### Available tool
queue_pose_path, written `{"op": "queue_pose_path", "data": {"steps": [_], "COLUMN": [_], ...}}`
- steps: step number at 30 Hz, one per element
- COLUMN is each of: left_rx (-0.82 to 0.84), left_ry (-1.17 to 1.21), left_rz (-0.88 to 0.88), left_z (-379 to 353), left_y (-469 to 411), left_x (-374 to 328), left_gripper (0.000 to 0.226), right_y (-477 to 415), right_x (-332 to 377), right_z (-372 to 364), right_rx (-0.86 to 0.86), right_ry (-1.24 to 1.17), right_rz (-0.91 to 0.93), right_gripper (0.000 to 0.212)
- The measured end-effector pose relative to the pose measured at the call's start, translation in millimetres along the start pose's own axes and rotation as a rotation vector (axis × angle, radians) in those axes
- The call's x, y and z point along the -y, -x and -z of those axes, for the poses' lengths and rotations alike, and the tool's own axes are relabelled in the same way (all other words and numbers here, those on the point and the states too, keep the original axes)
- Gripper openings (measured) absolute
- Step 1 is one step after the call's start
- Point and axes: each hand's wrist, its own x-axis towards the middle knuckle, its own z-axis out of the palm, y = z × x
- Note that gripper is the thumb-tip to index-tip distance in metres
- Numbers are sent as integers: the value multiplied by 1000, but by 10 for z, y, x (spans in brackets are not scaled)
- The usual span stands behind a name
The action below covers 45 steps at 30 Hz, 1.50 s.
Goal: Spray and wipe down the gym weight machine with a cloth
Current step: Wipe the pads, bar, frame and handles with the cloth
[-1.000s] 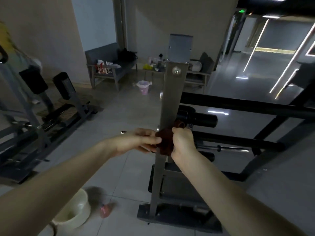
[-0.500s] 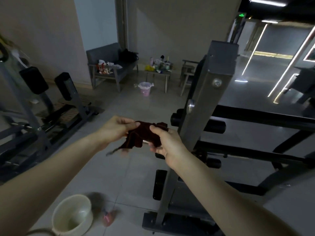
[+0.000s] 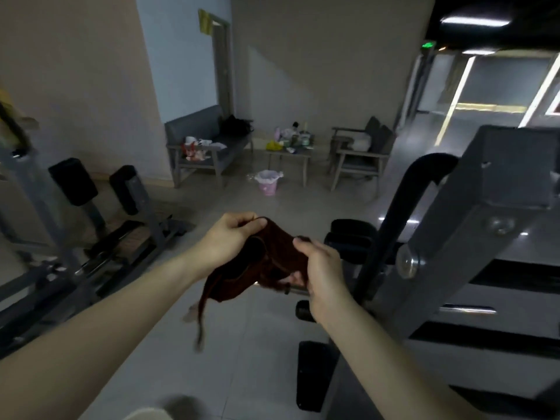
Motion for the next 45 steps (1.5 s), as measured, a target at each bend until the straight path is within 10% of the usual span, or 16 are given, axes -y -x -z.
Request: {"op": "queue_pose_path", "data": {"steps": [12, 21, 27, 34, 45], "left_rx": [253, 633, 744, 921, 1205], "left_ry": [340, 812, 454, 64, 66], "left_rz": [-31, -140, -560, -925, -246], "left_z": [-255, -520, -982, -1347, -1586], "left_y": [-801, -742, -549, -857, -1138], "left_x": [-848, -1886, -1953, -1793, -2123], "left_gripper": [22, 11, 32, 27, 43], "right_y": [374, 1315, 1047, 875, 779], "right_x": [720, 1930, 2075, 1943, 1995], "right_z": [-203, 11, 413, 386, 540], "right_rx": [-280, -1095, -1092, -1224, -1107], "right_ry": [288, 1101, 1110, 1056, 890], "right_rz": [145, 1015, 437, 665, 657], "right_gripper": [31, 15, 30, 31, 28]}}
